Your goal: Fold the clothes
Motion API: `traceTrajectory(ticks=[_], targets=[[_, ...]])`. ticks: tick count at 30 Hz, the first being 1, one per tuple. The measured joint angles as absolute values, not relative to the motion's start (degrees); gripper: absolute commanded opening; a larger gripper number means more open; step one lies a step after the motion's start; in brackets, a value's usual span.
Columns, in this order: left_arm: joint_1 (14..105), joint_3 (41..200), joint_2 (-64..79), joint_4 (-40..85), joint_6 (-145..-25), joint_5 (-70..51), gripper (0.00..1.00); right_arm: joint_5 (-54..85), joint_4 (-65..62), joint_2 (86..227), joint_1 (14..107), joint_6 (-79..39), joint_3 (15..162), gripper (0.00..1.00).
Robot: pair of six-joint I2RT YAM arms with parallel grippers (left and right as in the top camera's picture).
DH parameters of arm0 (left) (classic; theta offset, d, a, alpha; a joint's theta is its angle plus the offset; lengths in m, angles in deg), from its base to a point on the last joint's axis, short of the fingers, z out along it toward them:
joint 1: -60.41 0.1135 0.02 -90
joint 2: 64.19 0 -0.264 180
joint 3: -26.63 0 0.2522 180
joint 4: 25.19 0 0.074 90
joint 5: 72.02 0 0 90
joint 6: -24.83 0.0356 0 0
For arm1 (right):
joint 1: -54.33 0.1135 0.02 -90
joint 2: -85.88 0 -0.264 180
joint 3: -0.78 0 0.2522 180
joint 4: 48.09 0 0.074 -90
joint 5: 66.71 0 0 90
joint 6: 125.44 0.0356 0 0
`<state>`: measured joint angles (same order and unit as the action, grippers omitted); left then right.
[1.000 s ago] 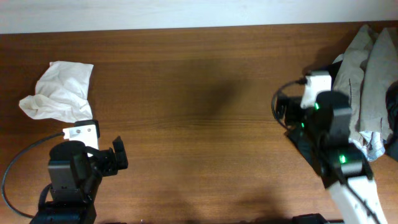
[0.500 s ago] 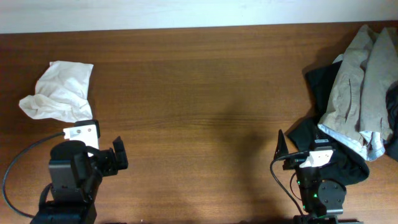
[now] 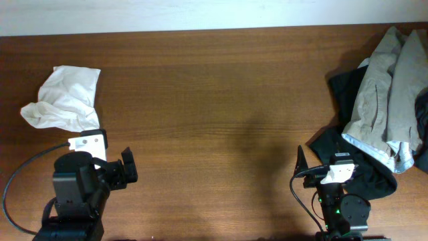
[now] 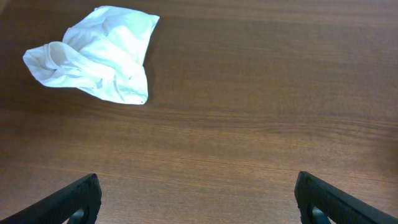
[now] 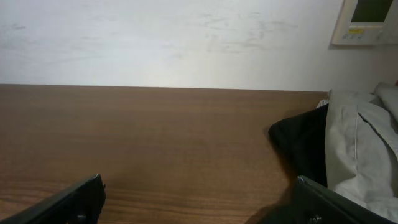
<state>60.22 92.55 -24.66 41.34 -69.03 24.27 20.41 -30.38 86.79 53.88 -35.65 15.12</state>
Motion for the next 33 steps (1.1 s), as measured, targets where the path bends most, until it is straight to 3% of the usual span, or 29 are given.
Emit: traceTrajectory(ticks=[7, 11, 16, 19, 33], targets=[[60.22, 92.55, -24.95, 41.43, -69.03, 24.27, 0.99, 20.41, -30.38, 86.79, 53.88, -35.7, 15.12, 0.99], [60.22, 82.28, -36.29, 38.55, -69.03, 24.09, 0.99, 20.41, -30.38, 86.73, 53.88, -35.67, 15.12, 0.99], [62.06, 54.32, -53.77, 2.64, -69.03, 23.81, 0.99, 20.41, -30.34, 86.68, 53.88, -35.65, 15.12, 0.99], [64.26, 45.8, -59.83, -10.06, -66.45, 19.81, 0.99, 20.41, -30.36, 86.77, 53.88, -35.67, 15.12, 0.99], [62.08, 41.25, -63.41, -6.87, -64.02, 19.92, 0.99, 20.41, -30.36, 86.79, 53.88, -35.67, 15.12, 0.99]])
